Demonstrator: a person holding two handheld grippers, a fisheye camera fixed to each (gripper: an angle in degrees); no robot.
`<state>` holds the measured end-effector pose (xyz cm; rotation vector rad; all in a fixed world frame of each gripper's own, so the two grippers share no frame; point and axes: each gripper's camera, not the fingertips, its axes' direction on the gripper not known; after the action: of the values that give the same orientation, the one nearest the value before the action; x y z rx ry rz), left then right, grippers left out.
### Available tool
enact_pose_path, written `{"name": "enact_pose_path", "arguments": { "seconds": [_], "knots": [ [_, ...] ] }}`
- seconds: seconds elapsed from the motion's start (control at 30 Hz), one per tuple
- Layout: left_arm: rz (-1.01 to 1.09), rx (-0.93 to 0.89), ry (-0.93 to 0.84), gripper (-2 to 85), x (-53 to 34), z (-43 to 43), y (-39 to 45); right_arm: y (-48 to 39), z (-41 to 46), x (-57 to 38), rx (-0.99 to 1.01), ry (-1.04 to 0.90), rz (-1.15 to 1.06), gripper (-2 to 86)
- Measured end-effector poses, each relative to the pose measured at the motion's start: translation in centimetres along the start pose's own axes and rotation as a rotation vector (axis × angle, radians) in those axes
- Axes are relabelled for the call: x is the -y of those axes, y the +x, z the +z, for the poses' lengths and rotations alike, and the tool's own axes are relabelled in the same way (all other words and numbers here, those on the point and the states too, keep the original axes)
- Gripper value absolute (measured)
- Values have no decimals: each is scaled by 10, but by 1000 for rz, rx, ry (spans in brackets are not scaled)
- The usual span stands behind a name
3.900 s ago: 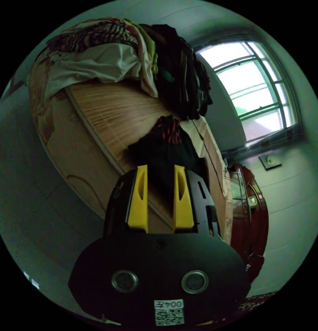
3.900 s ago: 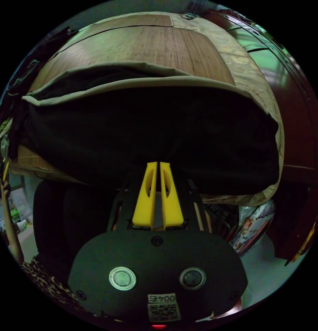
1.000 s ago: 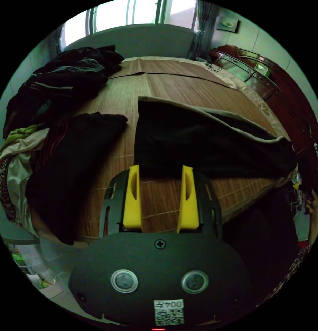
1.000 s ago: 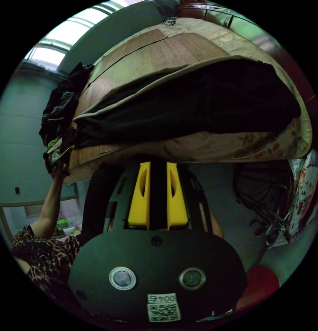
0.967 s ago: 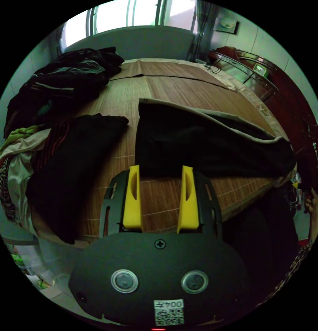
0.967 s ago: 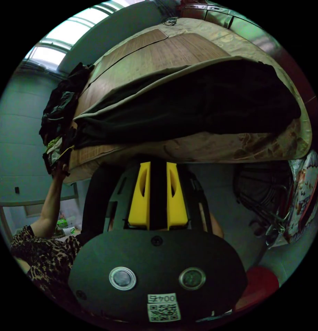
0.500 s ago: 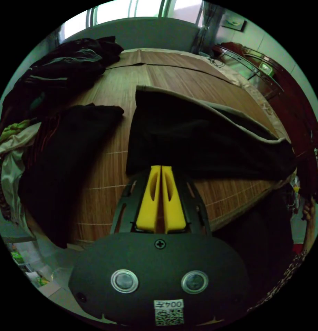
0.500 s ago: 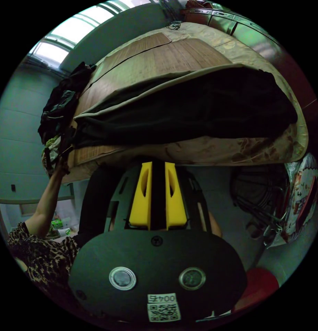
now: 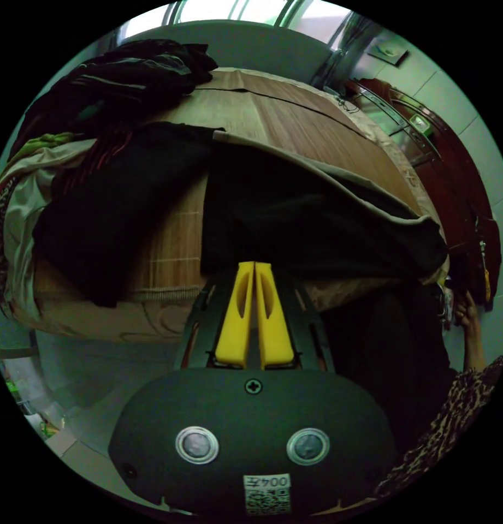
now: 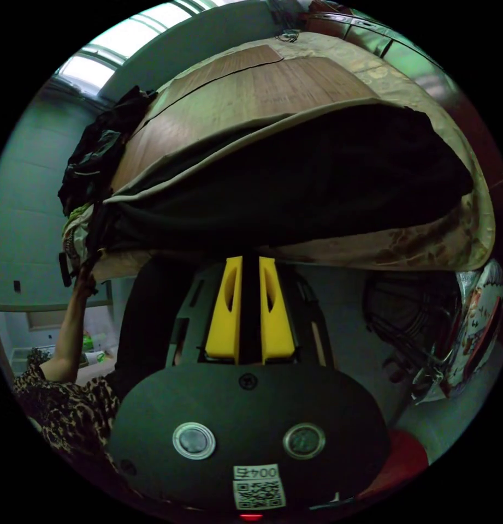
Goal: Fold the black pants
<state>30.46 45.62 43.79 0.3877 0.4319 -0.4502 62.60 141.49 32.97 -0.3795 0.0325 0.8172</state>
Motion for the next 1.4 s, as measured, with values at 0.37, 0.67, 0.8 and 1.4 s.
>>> {"name": "enact_pose_path", "arguments": {
  "seconds": [0.37,0.67,0.8,1.4],
  "knots": [
    [105,79,200,5,2,-40,38,-10,10,130,112,33,41,88],
    [81,146,0,4,25,16,42,-36,42,235,26,-100,16,62],
    [34,73,8,5,16,10,25,-44,42,284,34,-100,8,50],
    [21,208,-28,6,-4,-35,13,-78,16,318,12,8,-35,54]
  ]
}}
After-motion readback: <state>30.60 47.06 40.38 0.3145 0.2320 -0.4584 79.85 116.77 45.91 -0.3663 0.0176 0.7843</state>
